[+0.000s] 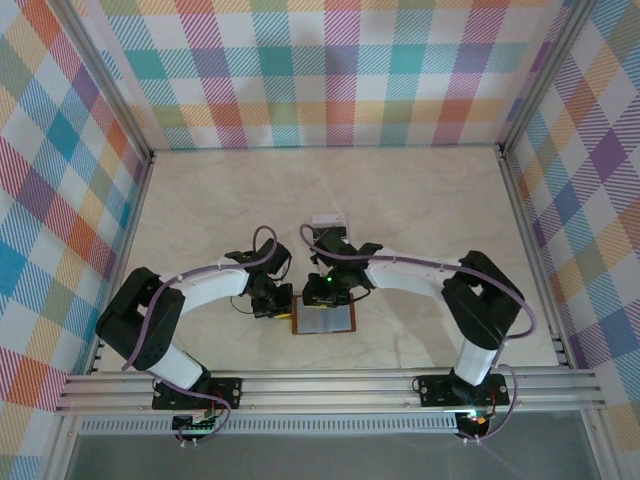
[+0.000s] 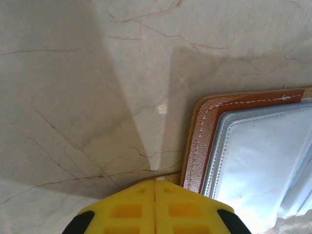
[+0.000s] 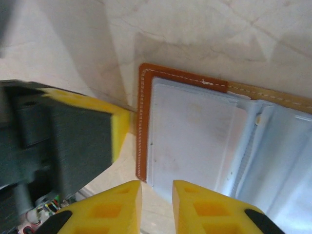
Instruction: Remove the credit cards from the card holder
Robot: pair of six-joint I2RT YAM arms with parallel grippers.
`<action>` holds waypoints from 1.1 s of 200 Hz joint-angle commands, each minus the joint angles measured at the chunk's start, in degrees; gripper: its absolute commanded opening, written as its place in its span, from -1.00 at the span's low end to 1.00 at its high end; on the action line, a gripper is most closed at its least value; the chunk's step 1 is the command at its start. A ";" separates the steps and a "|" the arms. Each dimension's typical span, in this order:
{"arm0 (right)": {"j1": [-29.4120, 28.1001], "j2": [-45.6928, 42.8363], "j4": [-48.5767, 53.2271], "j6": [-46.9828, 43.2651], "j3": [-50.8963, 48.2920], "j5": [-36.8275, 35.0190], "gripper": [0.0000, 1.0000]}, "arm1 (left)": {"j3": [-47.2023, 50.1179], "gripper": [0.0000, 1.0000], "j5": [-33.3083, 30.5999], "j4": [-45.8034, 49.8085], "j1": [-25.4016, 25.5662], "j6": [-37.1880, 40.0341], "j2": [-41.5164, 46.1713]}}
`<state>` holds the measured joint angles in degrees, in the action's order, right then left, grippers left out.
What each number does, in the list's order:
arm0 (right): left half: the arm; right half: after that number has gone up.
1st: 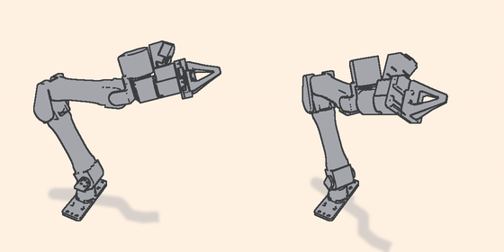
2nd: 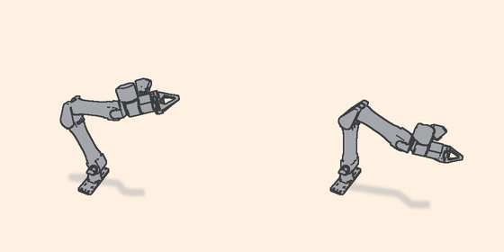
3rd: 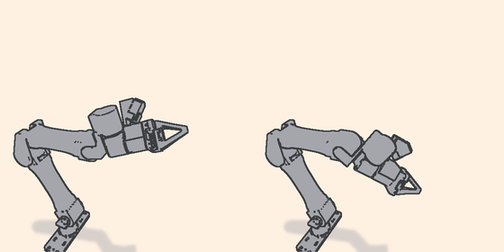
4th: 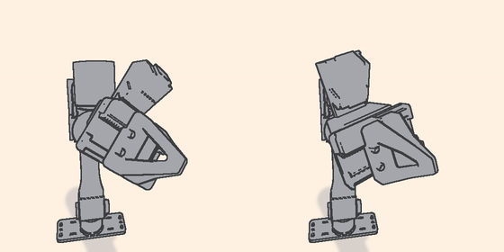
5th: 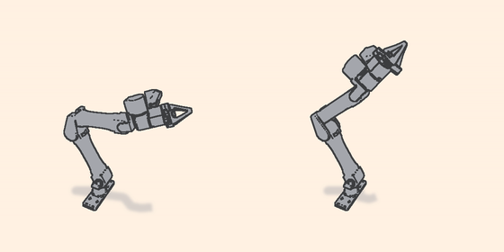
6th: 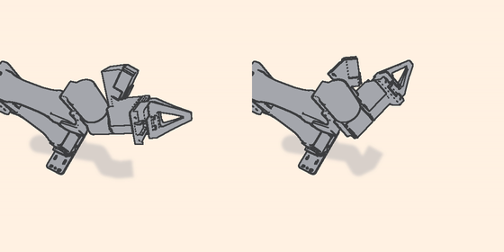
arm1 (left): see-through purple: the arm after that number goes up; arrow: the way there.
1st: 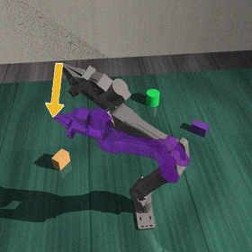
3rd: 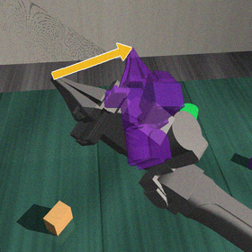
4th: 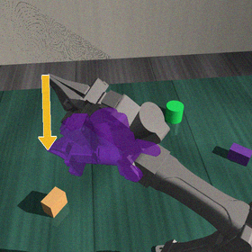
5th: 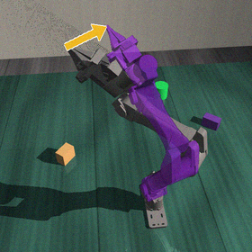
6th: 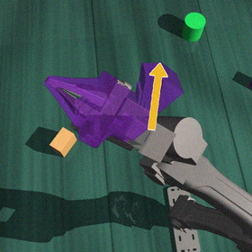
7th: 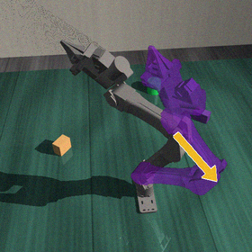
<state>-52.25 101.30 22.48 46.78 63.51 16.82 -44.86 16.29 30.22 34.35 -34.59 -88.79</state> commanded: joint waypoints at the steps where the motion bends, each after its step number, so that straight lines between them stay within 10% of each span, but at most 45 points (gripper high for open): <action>1: -0.96 2.46 -2.78 2.82 1.90 1.01 -0.53 | 2.41 -0.85 -0.30 0.01 -0.42 1.19 -0.04; 96: -2.37 7.86 -8.17 5.76 1.01 3.23 -0.65 | 2.96 -0.85 0.22 0.30 -0.42 0.89 1.21; 220: -4.02 5.80 17.20 0.17 7.84 -14.99 -0.31 | 2.96 -0.85 -0.12 0.82 -0.42 0.70 1.69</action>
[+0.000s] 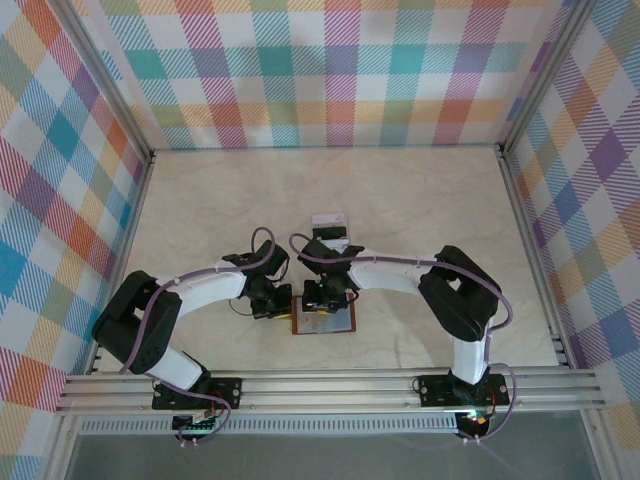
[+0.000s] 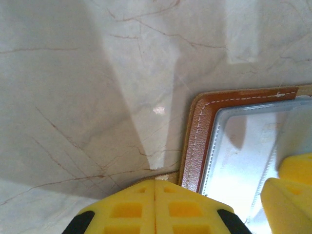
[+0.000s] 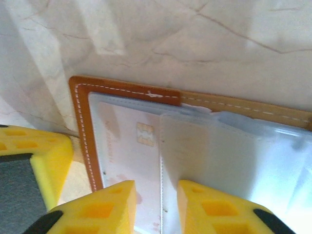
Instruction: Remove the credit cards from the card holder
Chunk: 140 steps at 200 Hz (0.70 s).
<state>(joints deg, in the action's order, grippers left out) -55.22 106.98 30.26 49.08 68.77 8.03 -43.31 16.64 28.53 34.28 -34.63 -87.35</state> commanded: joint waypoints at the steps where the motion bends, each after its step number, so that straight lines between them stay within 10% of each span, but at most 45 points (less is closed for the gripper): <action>1: -1.13 0.14 9.66 -2.18 2.67 -6.37 -0.30 | 1.40 -0.85 -0.47 2.54 -0.40 0.73 0.25; 140: -2.68 -0.71 21.39 -2.03 5.58 -17.30 0.23 | 0.83 -0.85 -0.49 2.93 -0.40 0.94 0.10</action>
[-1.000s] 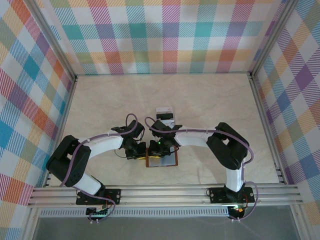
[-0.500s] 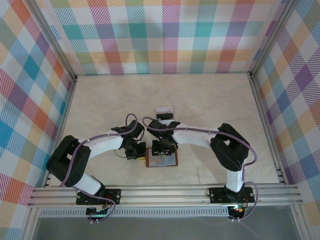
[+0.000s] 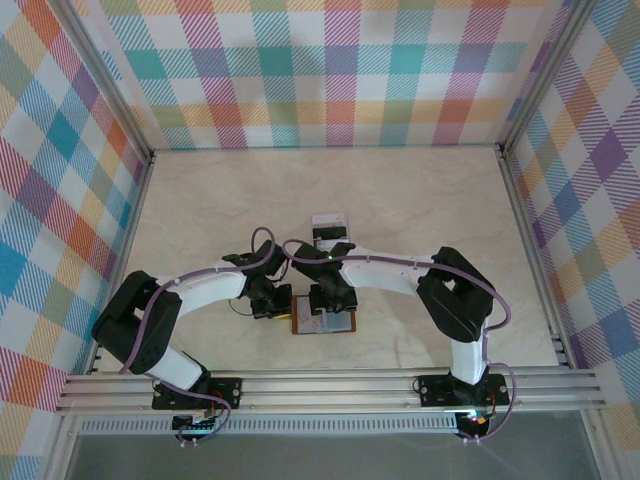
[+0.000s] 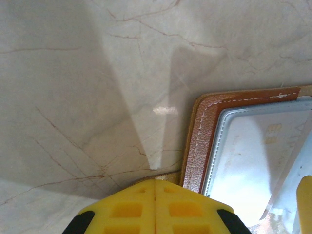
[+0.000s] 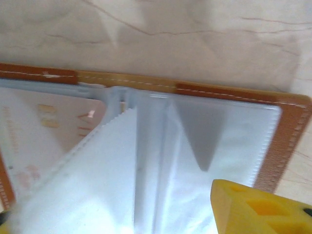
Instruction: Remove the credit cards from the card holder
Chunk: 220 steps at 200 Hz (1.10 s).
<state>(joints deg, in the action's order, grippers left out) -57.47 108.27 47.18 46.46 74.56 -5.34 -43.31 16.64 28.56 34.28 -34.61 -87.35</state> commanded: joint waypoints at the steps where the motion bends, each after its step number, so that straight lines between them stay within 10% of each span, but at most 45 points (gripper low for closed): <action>1: -0.39 -2.09 4.53 0.62 -0.30 -3.99 0.23 | 0.80 -0.85 -0.48 2.91 -0.38 0.94 0.13; 135: 1.74 -11.40 -3.95 1.17 -7.85 1.81 0.17 | -4.88 -0.85 1.71 5.28 1.52 -1.64 3.96; 220: 5.96 -10.90 -26.39 4.73 -15.78 21.68 -0.58 | -5.29 -0.92 5.34 -2.35 4.86 -5.69 -1.96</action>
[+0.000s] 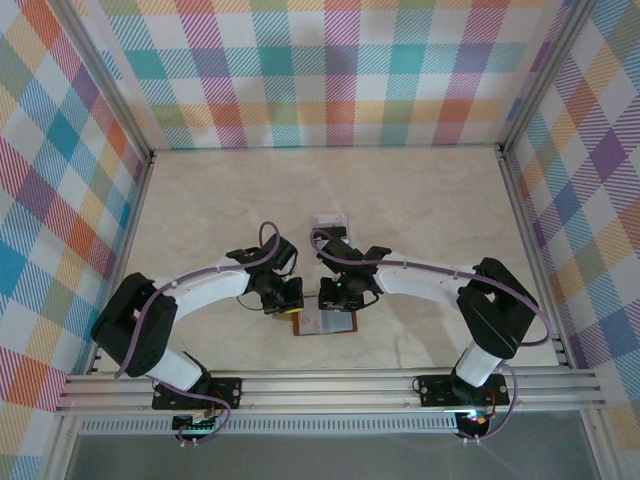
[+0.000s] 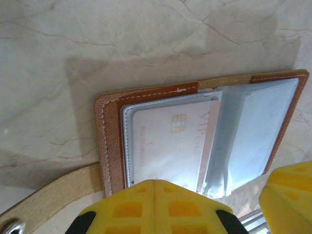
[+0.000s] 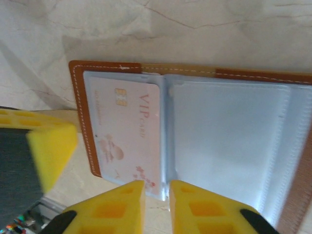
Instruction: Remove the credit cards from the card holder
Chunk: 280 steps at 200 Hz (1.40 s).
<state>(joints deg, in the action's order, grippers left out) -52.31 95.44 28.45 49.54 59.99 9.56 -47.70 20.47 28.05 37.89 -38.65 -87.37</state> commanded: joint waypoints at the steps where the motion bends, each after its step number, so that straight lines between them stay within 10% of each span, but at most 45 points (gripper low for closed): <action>1: 0.85 2.03 -7.77 1.68 -1.24 6.87 -0.58 | -0.90 -0.92 1.51 -1.86 1.28 -1.67 -1.97; 280: 1.59 1.95 -3.93 -0.32 -1.16 3.23 -0.42 | -3.34 -0.92 -2.71 3.93 2.17 0.06 -2.46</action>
<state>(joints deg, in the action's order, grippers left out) -51.00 100.14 23.64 49.93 59.90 12.67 -48.40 18.96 28.32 38.65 -39.20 -91.44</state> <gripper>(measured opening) 0.285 0.052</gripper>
